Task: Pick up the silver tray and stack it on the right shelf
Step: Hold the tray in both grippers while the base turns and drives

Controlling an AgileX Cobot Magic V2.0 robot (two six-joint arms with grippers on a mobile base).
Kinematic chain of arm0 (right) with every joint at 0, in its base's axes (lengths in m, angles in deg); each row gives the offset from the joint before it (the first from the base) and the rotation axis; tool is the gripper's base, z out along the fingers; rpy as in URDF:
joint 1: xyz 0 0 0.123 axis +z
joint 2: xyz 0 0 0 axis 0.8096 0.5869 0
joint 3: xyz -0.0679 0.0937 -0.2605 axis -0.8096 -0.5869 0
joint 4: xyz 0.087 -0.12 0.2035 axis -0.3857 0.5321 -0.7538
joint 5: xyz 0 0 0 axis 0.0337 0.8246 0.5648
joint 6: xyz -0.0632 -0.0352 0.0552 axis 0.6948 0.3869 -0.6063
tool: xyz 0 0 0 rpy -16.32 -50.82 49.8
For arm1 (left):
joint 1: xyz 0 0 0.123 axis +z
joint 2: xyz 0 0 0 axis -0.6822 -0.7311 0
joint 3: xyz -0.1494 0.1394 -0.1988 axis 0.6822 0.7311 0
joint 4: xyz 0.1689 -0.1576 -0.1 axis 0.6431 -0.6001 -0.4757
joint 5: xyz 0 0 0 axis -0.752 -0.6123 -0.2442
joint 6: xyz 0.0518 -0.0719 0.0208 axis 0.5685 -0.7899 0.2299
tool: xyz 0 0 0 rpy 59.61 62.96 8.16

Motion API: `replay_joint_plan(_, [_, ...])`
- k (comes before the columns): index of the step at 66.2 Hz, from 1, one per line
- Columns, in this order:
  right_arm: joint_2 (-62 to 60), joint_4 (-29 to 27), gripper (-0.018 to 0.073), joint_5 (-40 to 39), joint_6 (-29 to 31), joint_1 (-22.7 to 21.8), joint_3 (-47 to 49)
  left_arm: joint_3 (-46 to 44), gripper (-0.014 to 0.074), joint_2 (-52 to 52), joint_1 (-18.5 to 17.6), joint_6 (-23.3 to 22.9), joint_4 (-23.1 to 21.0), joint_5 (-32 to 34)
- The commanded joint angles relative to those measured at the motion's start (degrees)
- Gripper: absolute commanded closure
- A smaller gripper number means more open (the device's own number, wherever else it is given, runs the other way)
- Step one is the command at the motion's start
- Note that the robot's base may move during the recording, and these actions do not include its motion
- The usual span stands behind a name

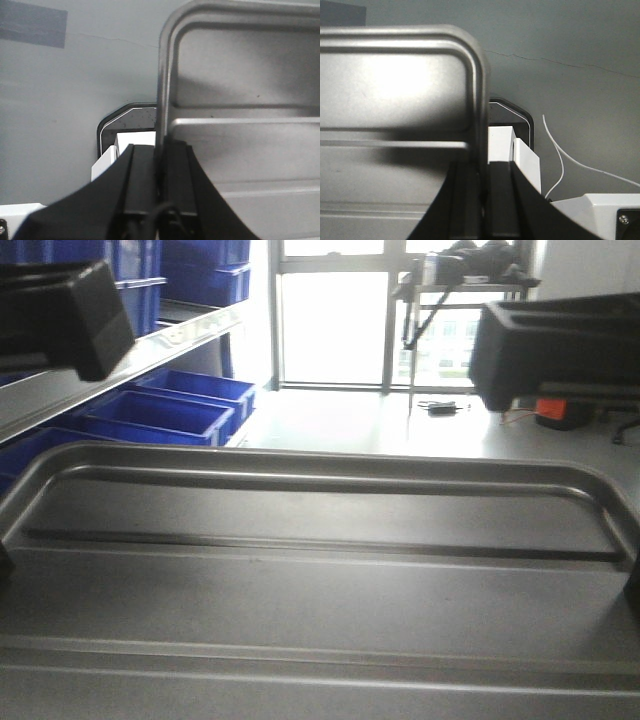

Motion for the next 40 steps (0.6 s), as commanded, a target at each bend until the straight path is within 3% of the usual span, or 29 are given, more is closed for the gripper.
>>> replay_joint_plan(1, [-1.0, 3.6, 0.0503, 8.5, 0.2, -0.2, 1.5, -1.1, 0.0697, 1.3, -0.2, -0.1, 3.0, -4.4])
replay_joint_plan(19, [-1.0, 3.6, 0.0503, 8.5, 0.2, -0.2, 1.5, -1.1, 0.0697, 1.3, -0.2, -0.1, 3.0, -5.1])
replay_joint_plan(40, [-1.0, 3.6, 0.0503, 8.5, 0.2, -0.2, 1.5, -1.1, 0.0697, 1.3, -0.2, -0.1, 3.0, -11.5])
